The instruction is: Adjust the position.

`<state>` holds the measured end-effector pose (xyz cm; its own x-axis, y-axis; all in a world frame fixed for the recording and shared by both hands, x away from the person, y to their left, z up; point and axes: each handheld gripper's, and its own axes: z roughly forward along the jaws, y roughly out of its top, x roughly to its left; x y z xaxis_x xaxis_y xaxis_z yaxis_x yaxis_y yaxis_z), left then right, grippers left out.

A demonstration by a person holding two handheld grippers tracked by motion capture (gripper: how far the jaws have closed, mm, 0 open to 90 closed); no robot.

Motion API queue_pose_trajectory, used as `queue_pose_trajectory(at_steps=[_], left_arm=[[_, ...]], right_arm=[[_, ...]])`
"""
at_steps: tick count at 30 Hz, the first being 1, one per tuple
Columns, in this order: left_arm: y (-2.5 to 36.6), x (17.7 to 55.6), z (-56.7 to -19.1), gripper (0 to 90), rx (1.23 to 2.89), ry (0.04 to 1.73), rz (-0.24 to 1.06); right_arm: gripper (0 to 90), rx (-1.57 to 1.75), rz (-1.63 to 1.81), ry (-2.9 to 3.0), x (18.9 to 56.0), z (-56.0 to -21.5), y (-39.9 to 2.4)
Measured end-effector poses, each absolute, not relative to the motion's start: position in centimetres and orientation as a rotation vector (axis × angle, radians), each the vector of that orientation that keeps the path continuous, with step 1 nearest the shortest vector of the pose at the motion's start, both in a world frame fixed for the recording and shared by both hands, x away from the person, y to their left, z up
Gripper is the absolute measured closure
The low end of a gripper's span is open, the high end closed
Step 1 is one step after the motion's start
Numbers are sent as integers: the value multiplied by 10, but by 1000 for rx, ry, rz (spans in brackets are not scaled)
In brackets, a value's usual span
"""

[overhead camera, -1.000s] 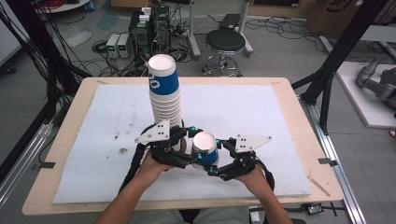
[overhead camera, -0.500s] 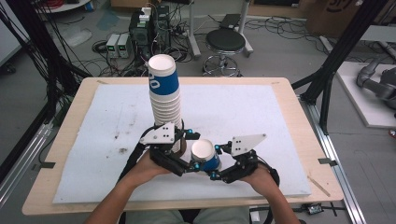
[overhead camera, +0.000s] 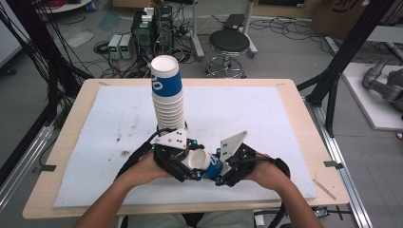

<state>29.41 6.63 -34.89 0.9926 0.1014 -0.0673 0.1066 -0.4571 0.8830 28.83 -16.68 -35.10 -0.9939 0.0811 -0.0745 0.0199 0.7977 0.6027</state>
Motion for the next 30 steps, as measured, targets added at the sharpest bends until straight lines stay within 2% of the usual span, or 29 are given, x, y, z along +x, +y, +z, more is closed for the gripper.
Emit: queue_pose_trajectory(at_steps=[9, 10, 14, 16, 17, 20, 26, 30], left_arm=[[62, 296, -354, 260, 2101, 164, -37], [62, 296, -354, 293, 2108, 156, -43], [62, 295, -355, 308, 2110, 133, -19], [63, 295, -355, 306, 2096, 133, -11], [65, 296, -355, 306, 2086, 133, -10], [70, 296, -357, 305, 2025, 152, -15], [79, 298, -363, 305, 1941, 162, -28], [84, 300, -368, 304, 1893, 172, -25]], right_arm=[[325, 23, 785, 2935, 289, -347, -156], [326, 33, 751, 2942, 289, -346, -155], [322, 30, 730, 2943, 289, -345, -155], [264, 28, 785, 2923, 291, -346, -157], [264, 28, 785, 2923, 291, -346, -157], [192, 102, 956, 2892, 291, -348, -166], [191, 233, 1380, 2714, 288, -353, -197], [183, 316, 1535, 2626, 285, -359, -213]])
